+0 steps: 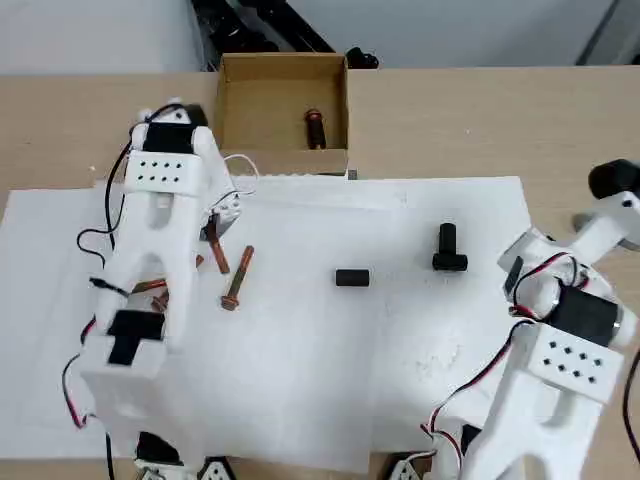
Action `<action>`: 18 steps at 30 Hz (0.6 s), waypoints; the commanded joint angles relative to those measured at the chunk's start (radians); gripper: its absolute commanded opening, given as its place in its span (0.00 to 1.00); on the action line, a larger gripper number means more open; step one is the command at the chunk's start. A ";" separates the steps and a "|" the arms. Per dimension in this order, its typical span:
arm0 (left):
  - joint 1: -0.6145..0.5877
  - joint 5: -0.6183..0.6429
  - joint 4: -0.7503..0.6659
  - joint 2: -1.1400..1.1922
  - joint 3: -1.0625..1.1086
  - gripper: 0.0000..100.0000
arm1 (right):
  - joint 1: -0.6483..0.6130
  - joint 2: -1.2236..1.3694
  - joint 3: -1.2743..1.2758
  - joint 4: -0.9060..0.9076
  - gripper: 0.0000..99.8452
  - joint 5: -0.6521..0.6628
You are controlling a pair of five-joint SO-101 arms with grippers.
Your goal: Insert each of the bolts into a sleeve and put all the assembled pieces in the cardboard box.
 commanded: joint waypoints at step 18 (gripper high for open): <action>0.081 -0.347 -0.014 -0.795 -0.038 0.00 | -0.710 -0.157 -0.044 -0.406 0.00 0.221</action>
